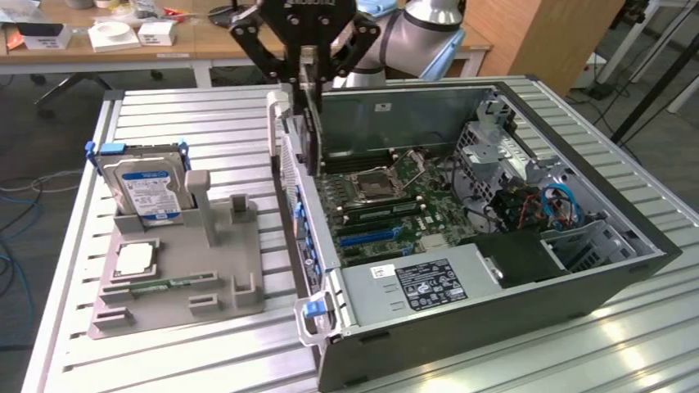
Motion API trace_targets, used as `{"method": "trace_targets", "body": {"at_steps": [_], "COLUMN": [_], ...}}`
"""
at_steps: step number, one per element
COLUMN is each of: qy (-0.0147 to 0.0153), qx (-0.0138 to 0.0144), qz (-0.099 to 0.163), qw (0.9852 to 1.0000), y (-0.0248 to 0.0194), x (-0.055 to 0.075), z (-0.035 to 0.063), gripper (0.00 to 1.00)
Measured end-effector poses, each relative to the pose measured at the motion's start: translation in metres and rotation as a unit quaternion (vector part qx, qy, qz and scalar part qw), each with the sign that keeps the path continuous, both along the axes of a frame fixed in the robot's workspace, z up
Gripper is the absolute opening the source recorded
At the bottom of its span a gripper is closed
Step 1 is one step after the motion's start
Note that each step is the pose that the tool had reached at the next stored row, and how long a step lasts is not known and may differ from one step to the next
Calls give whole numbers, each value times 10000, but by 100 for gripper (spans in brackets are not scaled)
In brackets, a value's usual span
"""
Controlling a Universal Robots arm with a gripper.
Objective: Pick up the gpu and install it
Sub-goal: 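Pick up the gpu and move the gpu toward the slot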
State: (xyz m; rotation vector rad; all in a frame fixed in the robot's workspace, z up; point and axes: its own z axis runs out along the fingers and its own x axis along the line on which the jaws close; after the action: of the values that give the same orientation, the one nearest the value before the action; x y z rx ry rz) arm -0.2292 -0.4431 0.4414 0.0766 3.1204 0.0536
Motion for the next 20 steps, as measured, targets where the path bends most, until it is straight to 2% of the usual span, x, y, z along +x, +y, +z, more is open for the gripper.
{"method": "trace_targets", "body": {"at_steps": [20], "qy": [3], "qx": [32], "qz": [89], "qw": [10000], "y": [0], "x": [878], "z": [1], "gripper": [26]}}
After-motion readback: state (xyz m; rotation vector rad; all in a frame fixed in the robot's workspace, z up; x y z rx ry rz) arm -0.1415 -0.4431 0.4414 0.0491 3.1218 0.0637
